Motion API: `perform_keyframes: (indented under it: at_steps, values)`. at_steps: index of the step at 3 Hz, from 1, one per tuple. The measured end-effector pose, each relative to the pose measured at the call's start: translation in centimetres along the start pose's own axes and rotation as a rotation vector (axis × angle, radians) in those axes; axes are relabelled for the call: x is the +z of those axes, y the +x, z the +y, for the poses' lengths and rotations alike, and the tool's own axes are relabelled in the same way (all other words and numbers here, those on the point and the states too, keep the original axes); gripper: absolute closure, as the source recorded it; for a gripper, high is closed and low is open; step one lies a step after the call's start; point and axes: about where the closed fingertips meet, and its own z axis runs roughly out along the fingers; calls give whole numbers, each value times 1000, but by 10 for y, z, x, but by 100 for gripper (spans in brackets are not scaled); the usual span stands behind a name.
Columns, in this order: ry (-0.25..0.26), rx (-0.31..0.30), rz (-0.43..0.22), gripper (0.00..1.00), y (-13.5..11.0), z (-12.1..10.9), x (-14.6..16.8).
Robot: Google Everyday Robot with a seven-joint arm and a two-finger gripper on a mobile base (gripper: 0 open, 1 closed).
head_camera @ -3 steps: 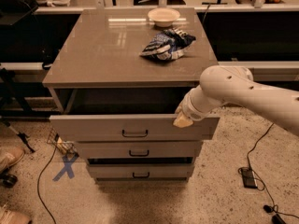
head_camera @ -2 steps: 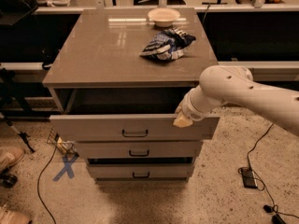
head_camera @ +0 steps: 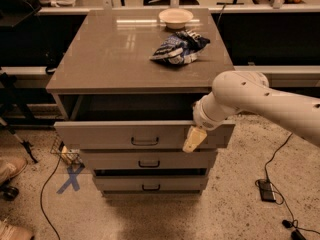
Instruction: Open top drawer
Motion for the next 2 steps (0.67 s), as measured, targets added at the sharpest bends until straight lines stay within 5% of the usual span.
perform_keyframes:
  at_steps: [1,2]
  values:
    - [0,0,0,0,0,0,0]
    - [-66,-1,11,0,2,5,7]
